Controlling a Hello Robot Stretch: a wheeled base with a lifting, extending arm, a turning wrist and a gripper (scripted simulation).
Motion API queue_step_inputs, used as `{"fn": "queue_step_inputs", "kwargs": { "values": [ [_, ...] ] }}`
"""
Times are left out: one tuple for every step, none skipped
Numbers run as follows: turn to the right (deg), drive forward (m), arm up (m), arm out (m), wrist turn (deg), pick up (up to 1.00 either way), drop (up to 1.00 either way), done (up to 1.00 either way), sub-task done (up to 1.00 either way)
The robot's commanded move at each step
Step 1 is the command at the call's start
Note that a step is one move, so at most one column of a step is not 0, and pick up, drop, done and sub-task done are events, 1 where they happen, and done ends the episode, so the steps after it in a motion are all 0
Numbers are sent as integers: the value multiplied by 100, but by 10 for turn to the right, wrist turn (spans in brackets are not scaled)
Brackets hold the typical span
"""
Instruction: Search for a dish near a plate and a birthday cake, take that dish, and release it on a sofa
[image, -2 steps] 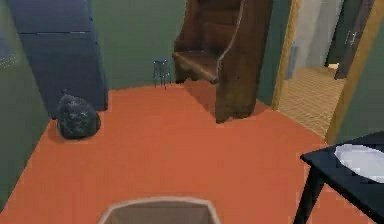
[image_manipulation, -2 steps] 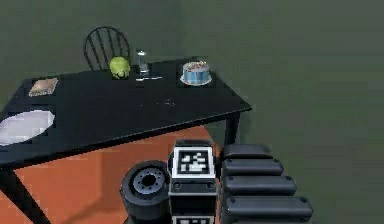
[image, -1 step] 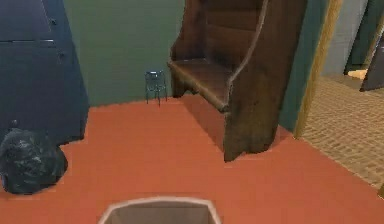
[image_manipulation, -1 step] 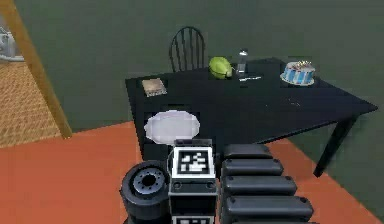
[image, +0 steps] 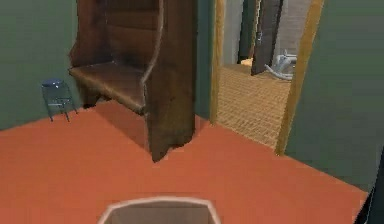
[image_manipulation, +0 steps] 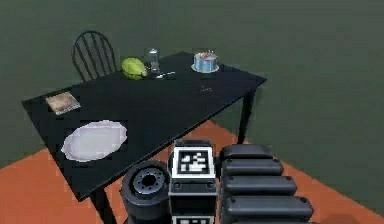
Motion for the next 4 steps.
{"fn": "queue_step_inputs", "kwargs": {
  "values": [
    [0, 50, 0, 0, 0, 0, 0, 0, 0],
    [270, 0, 0, 0, 0, 0, 0, 0, 0],
    [0, 10, 0, 0, 0, 0, 0, 0, 0],
    [-60, 0, 0, 0, 0, 0, 0, 0, 0]
  ]
}}
